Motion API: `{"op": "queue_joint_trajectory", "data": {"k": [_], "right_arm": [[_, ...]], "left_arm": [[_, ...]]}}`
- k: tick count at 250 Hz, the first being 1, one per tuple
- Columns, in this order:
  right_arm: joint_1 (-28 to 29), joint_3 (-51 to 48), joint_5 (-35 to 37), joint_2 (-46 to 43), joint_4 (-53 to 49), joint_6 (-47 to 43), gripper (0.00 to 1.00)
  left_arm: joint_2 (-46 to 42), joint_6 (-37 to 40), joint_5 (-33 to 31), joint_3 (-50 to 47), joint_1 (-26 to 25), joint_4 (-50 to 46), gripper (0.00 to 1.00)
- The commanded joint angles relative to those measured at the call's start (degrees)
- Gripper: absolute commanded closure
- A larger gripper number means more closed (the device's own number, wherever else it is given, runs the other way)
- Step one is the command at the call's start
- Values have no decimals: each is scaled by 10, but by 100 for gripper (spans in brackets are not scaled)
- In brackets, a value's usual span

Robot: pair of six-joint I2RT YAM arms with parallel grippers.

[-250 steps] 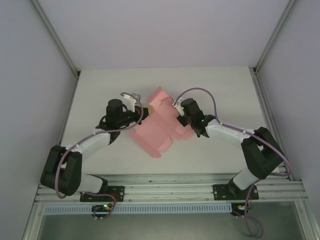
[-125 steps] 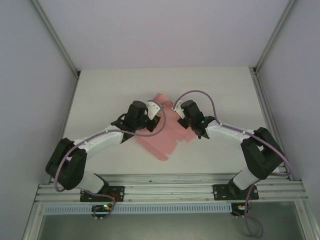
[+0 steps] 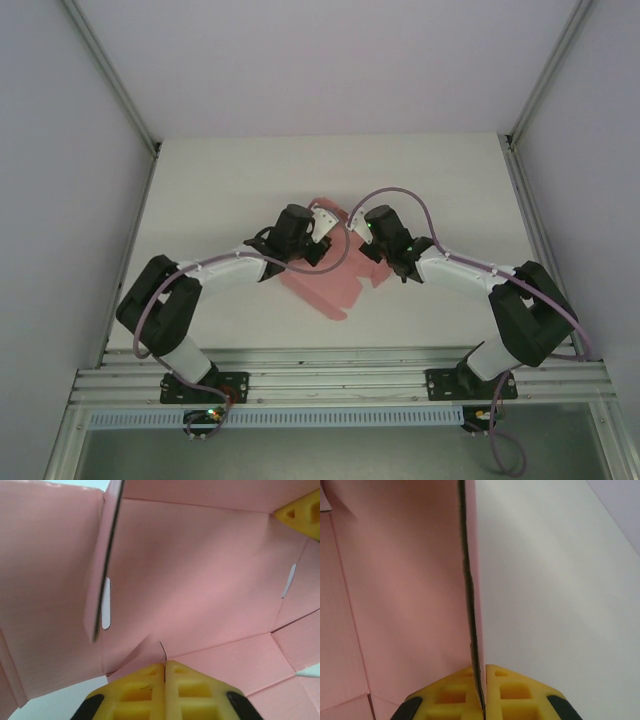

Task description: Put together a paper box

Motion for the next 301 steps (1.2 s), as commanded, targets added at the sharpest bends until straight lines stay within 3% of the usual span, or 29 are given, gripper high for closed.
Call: {"op": "queue_joint_trajectory", "data": {"k": [1, 49, 76, 99, 167, 198, 233, 271, 301], "right_arm": [[15, -3, 3, -13, 50, -29, 100], [15, -2, 53, -12, 46, -101, 100], [18, 3, 64, -8, 51, -140, 100], [24, -5, 69, -5, 86, -176, 100], [64, -48, 153, 50, 273, -317, 100], [70, -65, 151, 63, 322, -346, 100], [71, -78, 137, 69, 335, -358, 100], [82, -111, 148, 79, 436, -395, 100], [87, -119, 168, 106, 510, -447, 100]], "left_arm": [[-20, -47, 54, -1, 7, 24, 82], [-139, -125, 154, -114, 61, 74, 51], [-214, -155, 183, -175, 72, 123, 27], [-267, -166, 167, -189, 83, 104, 0], [-305, -227, 81, -178, 173, 10, 0], [-275, -293, 109, -174, 234, -1, 0], [-224, -306, 134, -165, 277, 8, 0], [-162, -301, 145, -153, 284, 50, 0], [-107, -276, 222, -147, 282, 112, 0]]}}
